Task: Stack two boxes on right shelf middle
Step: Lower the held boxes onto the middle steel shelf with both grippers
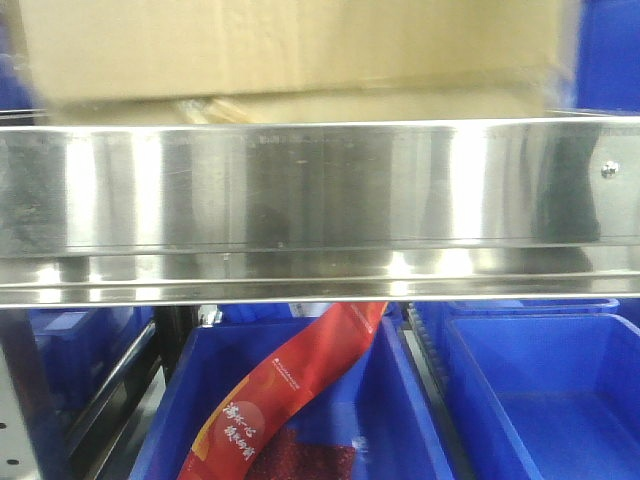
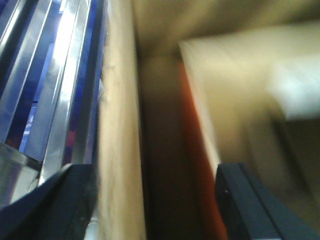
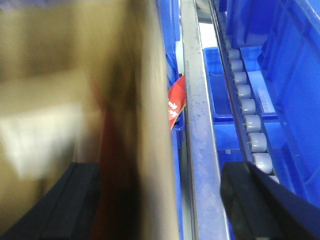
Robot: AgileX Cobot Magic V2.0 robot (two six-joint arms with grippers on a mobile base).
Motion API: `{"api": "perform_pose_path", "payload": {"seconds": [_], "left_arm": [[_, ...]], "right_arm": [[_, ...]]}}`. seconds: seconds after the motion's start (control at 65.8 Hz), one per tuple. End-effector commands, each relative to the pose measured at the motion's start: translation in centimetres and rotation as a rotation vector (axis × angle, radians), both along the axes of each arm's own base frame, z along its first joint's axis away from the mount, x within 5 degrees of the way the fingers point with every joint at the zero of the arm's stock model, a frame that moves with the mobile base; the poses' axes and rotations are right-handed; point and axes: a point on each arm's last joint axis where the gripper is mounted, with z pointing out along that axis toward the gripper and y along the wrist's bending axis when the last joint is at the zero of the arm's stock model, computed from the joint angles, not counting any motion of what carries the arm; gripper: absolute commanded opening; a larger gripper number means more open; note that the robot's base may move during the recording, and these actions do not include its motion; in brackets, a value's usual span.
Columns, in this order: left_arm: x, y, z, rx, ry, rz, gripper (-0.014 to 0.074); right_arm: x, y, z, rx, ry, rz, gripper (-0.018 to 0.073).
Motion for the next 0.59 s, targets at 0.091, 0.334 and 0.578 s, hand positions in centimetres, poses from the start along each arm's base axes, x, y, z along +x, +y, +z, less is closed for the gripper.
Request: {"api": "perform_pose_path", "payload": {"seconds": [0.091, 0.334, 0.578], "left_arm": [[-0.9, 0.5, 1.3, -0.024, -0.047, -0.002, 0.0314], [-3.5, 1.9, 3.5, -0.064, -0.103, -0.001, -0.0113], [-5.2, 2.4, 1.5, -0.076, -0.160, -0.071, -0.0109]], "right_arm": [[-1.6, -0.9, 2.0, -0.005, -0.067, 0.003, 0.0381], [-3.8, -2.0, 3.0, -0.123, -0.053, 0.063, -0.0036], [-4.9, -1.9, 1.4, -0.118, -0.197, 0.142, -0.0160]]}}
